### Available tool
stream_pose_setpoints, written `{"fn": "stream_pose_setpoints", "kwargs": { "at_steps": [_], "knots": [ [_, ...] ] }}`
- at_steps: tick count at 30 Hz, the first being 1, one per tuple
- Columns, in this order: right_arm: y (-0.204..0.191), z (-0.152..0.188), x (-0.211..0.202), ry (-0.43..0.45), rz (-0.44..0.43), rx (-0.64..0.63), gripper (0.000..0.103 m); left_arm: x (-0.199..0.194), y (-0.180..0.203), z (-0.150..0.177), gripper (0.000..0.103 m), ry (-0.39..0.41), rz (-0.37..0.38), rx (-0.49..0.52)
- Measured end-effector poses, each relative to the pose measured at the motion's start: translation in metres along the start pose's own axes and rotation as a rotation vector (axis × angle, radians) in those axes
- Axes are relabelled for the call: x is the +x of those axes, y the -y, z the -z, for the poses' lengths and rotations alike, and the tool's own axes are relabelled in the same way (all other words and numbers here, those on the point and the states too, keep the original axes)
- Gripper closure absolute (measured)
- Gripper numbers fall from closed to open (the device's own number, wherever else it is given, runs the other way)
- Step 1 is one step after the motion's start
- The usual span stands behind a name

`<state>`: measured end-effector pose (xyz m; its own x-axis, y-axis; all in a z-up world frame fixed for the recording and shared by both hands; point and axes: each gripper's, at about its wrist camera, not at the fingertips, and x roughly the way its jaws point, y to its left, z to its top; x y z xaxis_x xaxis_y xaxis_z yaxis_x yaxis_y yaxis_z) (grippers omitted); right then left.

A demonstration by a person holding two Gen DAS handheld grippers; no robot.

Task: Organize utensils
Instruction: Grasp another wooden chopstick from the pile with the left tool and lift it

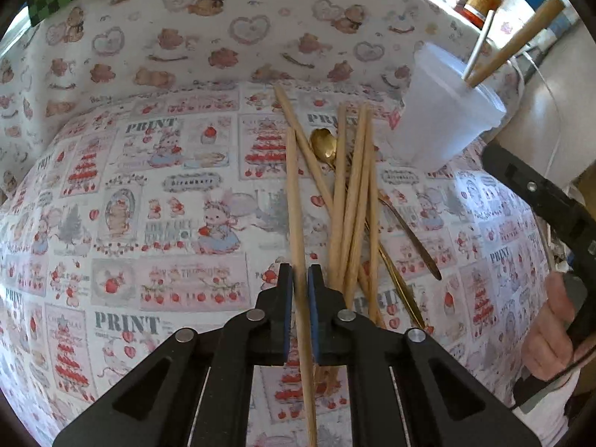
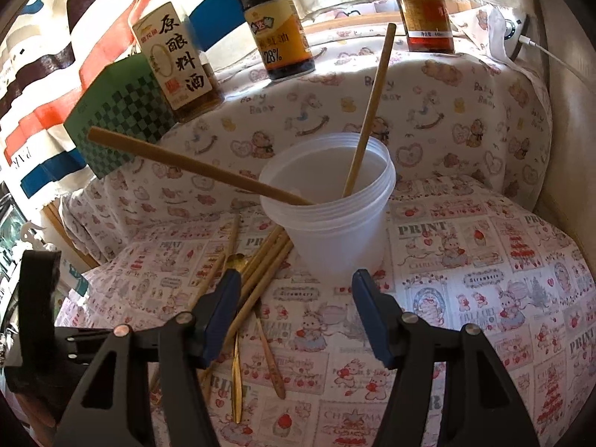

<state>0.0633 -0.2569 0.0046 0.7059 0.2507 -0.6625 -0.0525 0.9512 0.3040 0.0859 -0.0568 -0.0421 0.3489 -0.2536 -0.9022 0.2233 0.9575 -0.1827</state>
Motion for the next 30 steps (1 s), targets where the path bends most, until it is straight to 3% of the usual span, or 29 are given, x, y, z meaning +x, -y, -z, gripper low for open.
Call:
{"fn": "stream_pose_setpoints", "kwargs": {
  "at_steps": [4, 7, 13, 16, 21, 24, 27, 30],
  "knots": [
    [-0.001, 0.0, -0.002, 0.005, 0.0, -0.001, 0.043, 0.001, -0.001, -0.005, 0.093, 0.056, -0.054, -0.024],
    [-0.002, 0.0, -0.001, 0.0, 0.0, -0.003, 0.043, 0.002, 0.003, -0.012, 0.076, 0.114, -0.06, -0.005],
    [-0.003, 0.001, -0.001, -0.001, -0.006, -0.009, 0.043, 0.017, -0.001, -0.031, 0.075, 0.236, -0.081, -0.051],
    [-0.004, 0.001, -0.001, 0.001, -0.007, -0.013, 0.043, 0.027, -0.001, -0.035, 0.075, 0.237, -0.079, -0.038],
    [-0.005, 0.002, 0.001, -0.012, -0.013, -0.017, 0.043, 0.034, 0.013, -0.031, 0.075, 0.244, -0.179, 0.058],
    [-0.007, 0.002, 0.003, -0.015, -0.009, -0.023, 0.043, 0.033, 0.012, -0.033, 0.077, 0.241, -0.172, 0.04],
    [-0.007, 0.002, 0.004, -0.018, -0.004, -0.025, 0.043, 0.031, 0.005, -0.033, 0.094, 0.237, -0.188, 0.015],
    [-0.007, 0.002, 0.005, -0.022, -0.001, -0.025, 0.044, 0.028, -0.004, -0.032, 0.097, 0.233, -0.168, -0.009]
  ]
}}
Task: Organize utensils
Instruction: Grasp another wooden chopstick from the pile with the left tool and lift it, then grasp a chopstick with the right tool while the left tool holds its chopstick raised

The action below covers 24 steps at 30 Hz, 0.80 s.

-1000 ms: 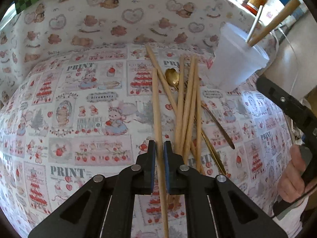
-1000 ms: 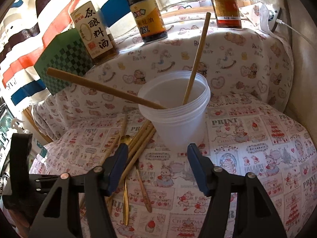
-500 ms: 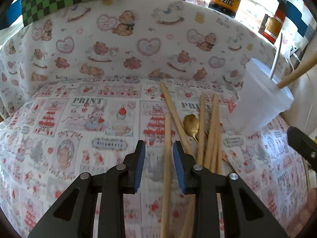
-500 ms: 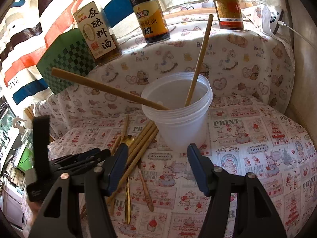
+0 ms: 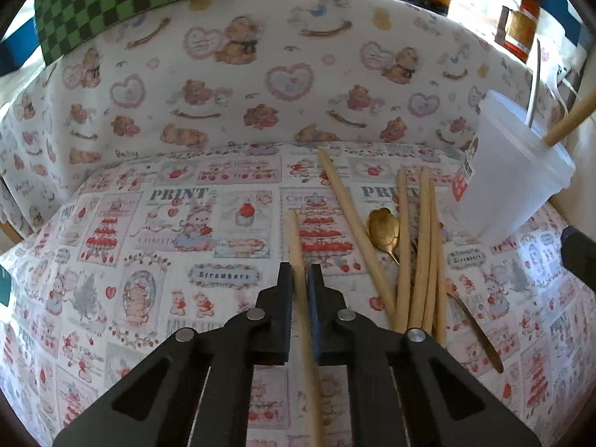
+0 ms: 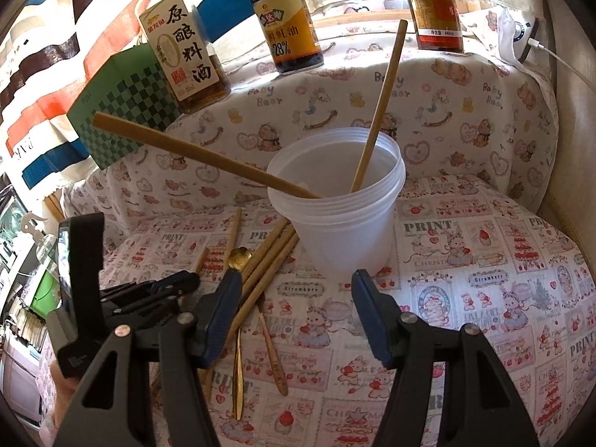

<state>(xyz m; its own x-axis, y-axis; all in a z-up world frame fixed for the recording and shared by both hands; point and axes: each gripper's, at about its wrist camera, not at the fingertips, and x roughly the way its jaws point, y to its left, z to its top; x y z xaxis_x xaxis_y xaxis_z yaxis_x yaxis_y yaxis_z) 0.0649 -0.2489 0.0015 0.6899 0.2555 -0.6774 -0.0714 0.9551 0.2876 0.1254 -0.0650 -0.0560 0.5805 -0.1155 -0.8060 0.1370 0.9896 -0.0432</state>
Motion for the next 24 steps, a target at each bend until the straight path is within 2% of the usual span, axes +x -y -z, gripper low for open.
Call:
{"fn": "stream_pose_setpoints", "kwargs": {
  "at_steps": [3, 5, 8, 10, 14, 16, 18, 22, 24],
  "knots": [
    [0.001, 0.0, 0.001, -0.008, -0.005, 0.003, 0.047, -0.003, -0.007, 0.001, 0.097, 0.007, 0.013, -0.017],
    [0.0, 0.0, 0.002, -0.019, -0.017, 0.005, 0.049, -0.016, -0.011, 0.003, 0.097, 0.046, 0.031, -0.027],
    [-0.004, 0.004, 0.008, -0.058, -0.036, -0.014, 0.058, -0.048, -0.016, 0.002, 0.097, 0.156, 0.083, -0.055],
    [-0.013, 0.008, 0.016, -0.097, -0.043, -0.079, 0.064, -0.078, -0.019, 0.004, 0.097, 0.257, 0.115, -0.069],
    [-0.026, 0.019, 0.031, -0.14, 0.009, -0.146, 0.075, -0.132, -0.024, 0.011, 0.097, 0.468, 0.138, -0.074],
    [-0.03, 0.023, 0.035, -0.15, 0.011, -0.152, 0.076, -0.152, -0.032, 0.014, 0.097, 0.552, 0.165, -0.105],
    [-0.033, 0.026, 0.04, -0.166, 0.004, -0.169, 0.077, -0.166, -0.043, 0.015, 0.097, 0.606, 0.186, -0.157],
    [-0.036, 0.03, 0.051, -0.199, 0.015, -0.183, 0.082, -0.181, -0.061, 0.016, 0.097, 0.682, 0.127, -0.214],
    [-0.035, 0.031, 0.056, -0.209, 0.024, -0.176, 0.087, -0.183, -0.066, 0.017, 0.097, 0.695, 0.126, -0.241]
  ]
}}
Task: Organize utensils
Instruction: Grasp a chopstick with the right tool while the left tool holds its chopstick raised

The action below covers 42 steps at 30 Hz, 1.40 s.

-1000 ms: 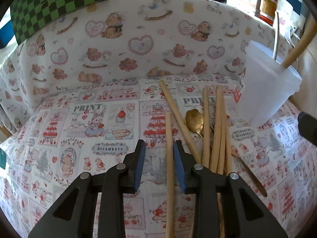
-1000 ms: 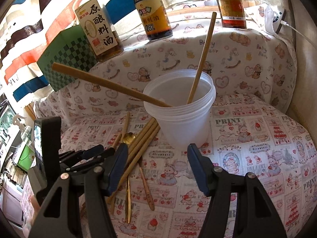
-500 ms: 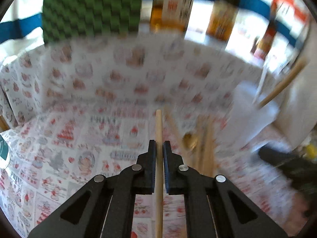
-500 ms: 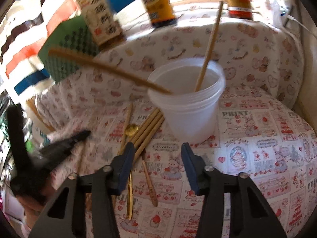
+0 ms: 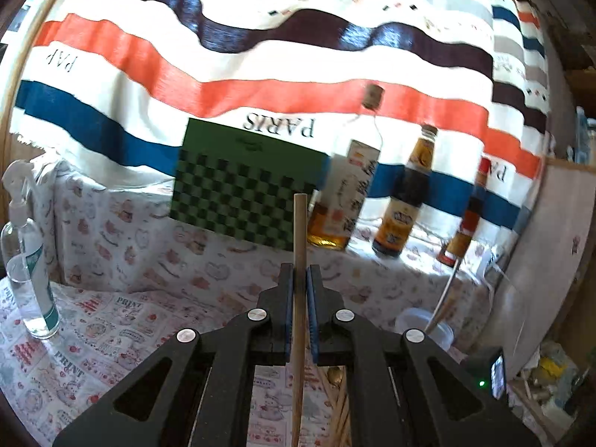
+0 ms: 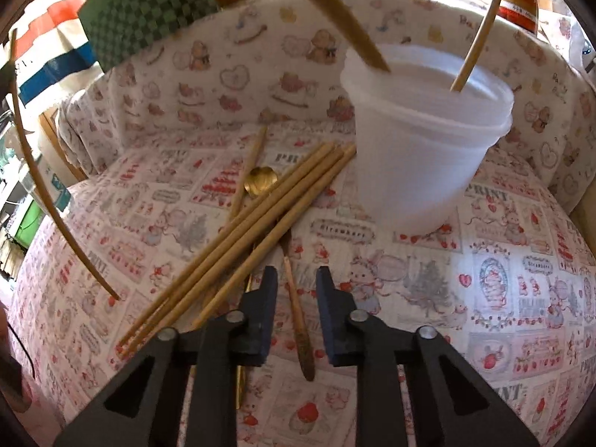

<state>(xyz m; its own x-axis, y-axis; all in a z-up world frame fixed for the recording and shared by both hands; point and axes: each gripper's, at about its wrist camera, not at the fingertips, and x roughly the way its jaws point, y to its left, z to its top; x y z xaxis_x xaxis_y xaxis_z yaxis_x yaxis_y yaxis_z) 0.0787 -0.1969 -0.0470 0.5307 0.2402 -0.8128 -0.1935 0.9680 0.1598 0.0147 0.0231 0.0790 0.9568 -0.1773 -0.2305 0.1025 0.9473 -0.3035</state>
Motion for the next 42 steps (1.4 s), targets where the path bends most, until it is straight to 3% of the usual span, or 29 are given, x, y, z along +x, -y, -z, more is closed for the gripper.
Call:
{"fn": "stream_pose_setpoints", "kwargs": {
  "at_steps": [14, 28, 29, 32, 38, 42],
  "knots": [
    [-0.002, 0.008, -0.004, -0.037, 0.017, -0.002, 0.099, 0.003, -0.017, 0.006, 0.097, 0.022, -0.075, -0.047],
    [0.02, 0.065, -0.067, -0.061, 0.055, -0.038, 0.098, 0.001, -0.03, 0.003, 0.097, 0.023, -0.061, -0.109],
    [0.018, 0.065, -0.068, -0.053, 0.061, -0.041, 0.098, 0.001, -0.031, 0.003, 0.097, 0.021, -0.056, -0.113],
    [0.015, 0.054, -0.067, -0.032, 0.084, -0.037, 0.083, 0.0, -0.031, 0.003, 0.097, 0.022, -0.054, -0.114],
    [0.029, 0.032, -0.051, -0.043, 0.069, 0.043, 0.082, 0.004, -0.032, 0.004, 0.097, 0.013, -0.069, -0.102],
    [0.035, 0.022, -0.04, -0.051, 0.009, 0.066, 0.084, 0.004, -0.032, 0.004, 0.097, 0.009, -0.073, -0.103]
  ]
}}
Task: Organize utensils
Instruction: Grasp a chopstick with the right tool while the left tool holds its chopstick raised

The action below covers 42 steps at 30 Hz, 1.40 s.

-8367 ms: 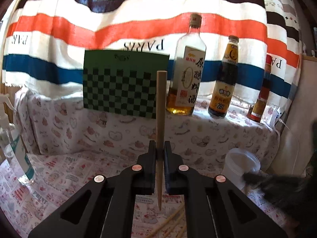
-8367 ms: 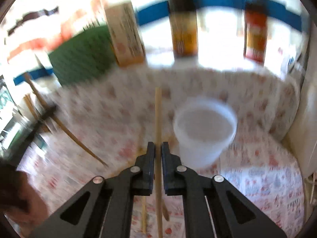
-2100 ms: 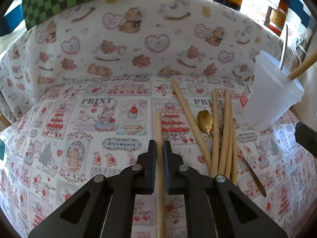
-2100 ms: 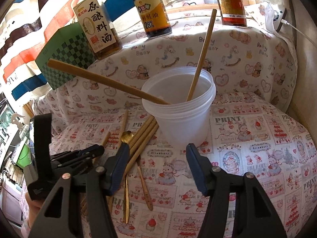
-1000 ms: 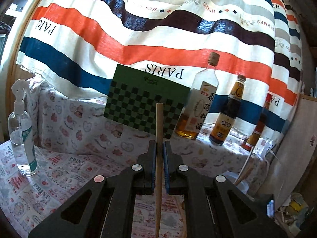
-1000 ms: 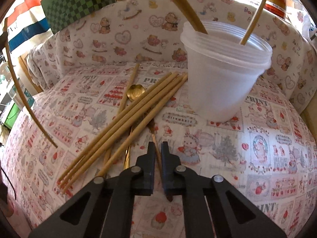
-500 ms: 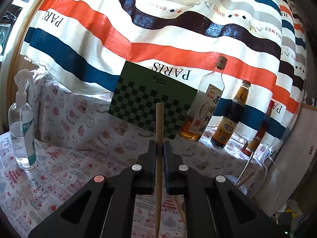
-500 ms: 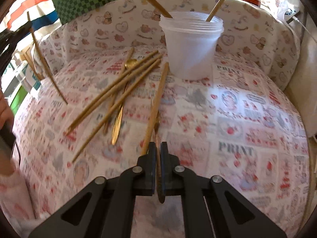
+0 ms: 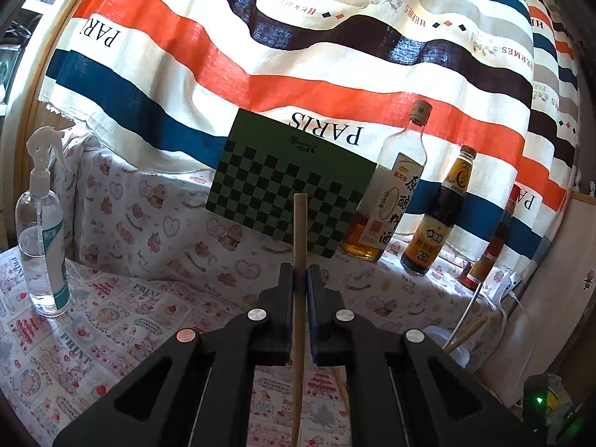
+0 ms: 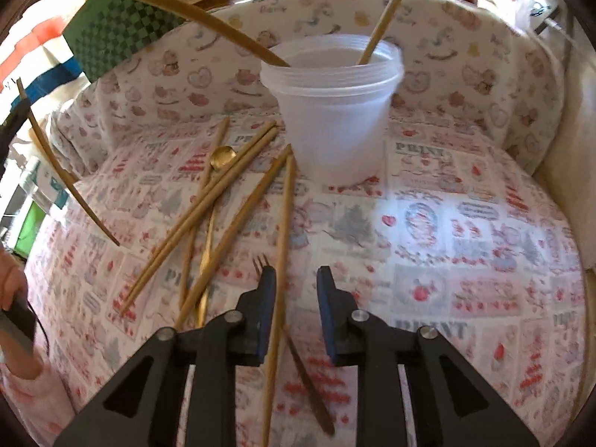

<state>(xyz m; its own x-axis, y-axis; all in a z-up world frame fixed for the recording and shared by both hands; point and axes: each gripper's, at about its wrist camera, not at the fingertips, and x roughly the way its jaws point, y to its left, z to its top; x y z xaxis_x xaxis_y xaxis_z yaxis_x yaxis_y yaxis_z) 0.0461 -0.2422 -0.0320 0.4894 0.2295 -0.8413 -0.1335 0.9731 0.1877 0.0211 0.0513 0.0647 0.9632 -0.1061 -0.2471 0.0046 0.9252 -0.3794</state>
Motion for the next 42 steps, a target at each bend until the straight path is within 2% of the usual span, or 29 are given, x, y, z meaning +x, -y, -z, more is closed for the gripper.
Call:
{"fn": "stream_pose_setpoints", "kwargs": {
  "at_steps": [2, 4, 8, 14, 16, 18, 20, 32, 34, 35, 42],
  "knots": [
    [-0.005, -0.003, 0.002, 0.009, -0.015, -0.033, 0.089, 0.0, 0.0, 0.0, 0.097, 0.0, 0.0, 0.001],
    [-0.012, -0.007, 0.005, 0.009, -0.038, -0.064, 0.09, 0.0, 0.0, 0.0, 0.097, 0.0, 0.004, 0.003],
    [-0.02, -0.013, 0.02, -0.052, -0.075, -0.08, 0.092, 0.001, 0.001, 0.001, 0.097, -0.001, 0.013, 0.009],
    [-0.023, -0.012, 0.021, -0.047, -0.009, -0.102, 0.092, 0.002, -0.001, 0.002, 0.097, -0.007, 0.01, 0.001],
    [-0.022, -0.012, 0.019, -0.05, -0.008, -0.113, 0.09, 0.003, -0.002, 0.001, 0.097, -0.008, 0.011, -0.005],
    [-0.019, -0.012, 0.016, -0.047, -0.002, -0.121, 0.08, 0.003, -0.003, 0.001, 0.097, -0.008, 0.011, -0.011],
    [-0.016, -0.013, 0.013, -0.044, 0.02, -0.133, 0.076, 0.003, -0.004, 0.001, 0.097, -0.009, 0.009, -0.015],
    [-0.002, -0.018, 0.013, -0.06, 0.033, -0.118, 0.075, 0.004, -0.008, 0.0, 0.097, -0.013, 0.007, -0.028],
    [0.003, -0.018, 0.012, -0.049, 0.046, -0.084, 0.081, 0.004, -0.008, 0.0, 0.097, -0.011, 0.006, -0.026],
    [0.004, -0.018, 0.011, -0.042, 0.043, -0.079, 0.096, 0.004, -0.008, 0.0, 0.097, -0.01, 0.005, -0.025],
    [0.008, -0.016, 0.017, -0.062, 0.023, -0.07, 0.096, 0.006, -0.01, 0.001, 0.097, -0.015, 0.003, -0.026]
  ]
}}
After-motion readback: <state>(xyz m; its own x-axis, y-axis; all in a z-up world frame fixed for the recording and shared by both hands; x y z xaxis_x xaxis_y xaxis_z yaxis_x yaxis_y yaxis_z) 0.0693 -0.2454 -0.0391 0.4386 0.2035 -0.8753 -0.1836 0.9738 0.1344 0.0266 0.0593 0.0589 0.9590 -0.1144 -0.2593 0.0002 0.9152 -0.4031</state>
